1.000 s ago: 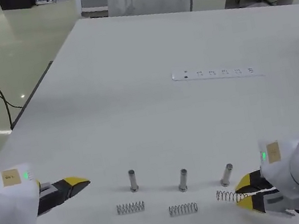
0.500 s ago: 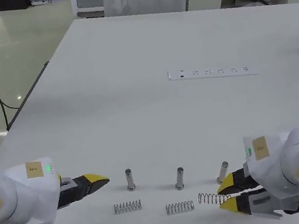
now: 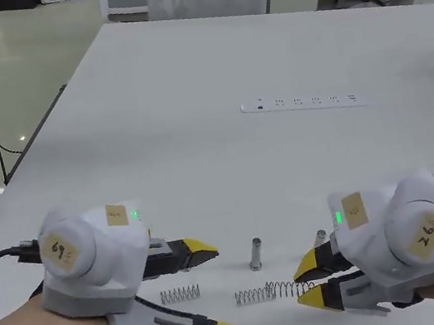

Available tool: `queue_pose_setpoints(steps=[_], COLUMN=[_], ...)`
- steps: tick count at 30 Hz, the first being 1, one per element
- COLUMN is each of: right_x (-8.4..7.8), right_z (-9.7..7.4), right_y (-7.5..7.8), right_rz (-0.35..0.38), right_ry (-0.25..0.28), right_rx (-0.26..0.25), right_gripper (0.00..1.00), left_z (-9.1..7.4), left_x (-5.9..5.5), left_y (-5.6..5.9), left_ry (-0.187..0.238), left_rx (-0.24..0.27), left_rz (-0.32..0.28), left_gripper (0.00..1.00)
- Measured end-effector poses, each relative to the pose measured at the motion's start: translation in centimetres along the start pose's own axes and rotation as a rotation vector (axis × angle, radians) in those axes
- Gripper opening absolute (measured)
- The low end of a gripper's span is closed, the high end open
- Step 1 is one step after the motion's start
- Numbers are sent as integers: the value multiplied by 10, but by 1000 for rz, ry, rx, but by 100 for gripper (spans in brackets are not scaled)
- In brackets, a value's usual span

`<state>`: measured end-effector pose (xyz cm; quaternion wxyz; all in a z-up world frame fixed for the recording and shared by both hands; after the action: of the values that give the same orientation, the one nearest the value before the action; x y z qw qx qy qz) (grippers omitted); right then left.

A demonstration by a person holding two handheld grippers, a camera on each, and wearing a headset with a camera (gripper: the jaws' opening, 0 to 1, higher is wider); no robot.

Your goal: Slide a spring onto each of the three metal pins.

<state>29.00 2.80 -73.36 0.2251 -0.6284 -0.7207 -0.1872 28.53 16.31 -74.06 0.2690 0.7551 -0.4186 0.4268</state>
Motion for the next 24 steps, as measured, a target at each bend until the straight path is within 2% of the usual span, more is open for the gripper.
queue_pose_setpoints(steps=[6, 8, 15, 20, 24], right_x=[2, 2, 3, 3, 3], right_z=[0, 0, 0, -4, -5], right_y=[-1, -1, -2, 0, -1], right_rz=[-2, -2, 0, 5, 4], right_ry=[4, 6, 11, 26, 30], right_rx=[-1, 0, 2, -4, -4], right_gripper=[8, 8, 8, 8, 8], left_z=[16, 18, 24, 28, 31], left_x=[1, 1, 9, 9, 9], left_y=[7, 7, 7, 8, 10], left_ry=[-1, 2, 52, 55, 57], left_rx=[-56, -53, -67, -72, -77], left_rz=[32, 37, 19, 18, 24], left_gripper=[50, 44, 28, 23, 15])
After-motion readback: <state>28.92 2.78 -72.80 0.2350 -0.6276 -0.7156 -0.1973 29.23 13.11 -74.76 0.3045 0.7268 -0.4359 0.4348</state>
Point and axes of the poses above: the centre of the closed fingertips' face, and the gripper's own axes: z roughly forward along the fingers, y roughly to its right, x roughly out of its top, the point moved 7 cm from there along -z, roughly backward along the fingers, and after that the axes turned 12 degrees about x, right-handed, at the moved point
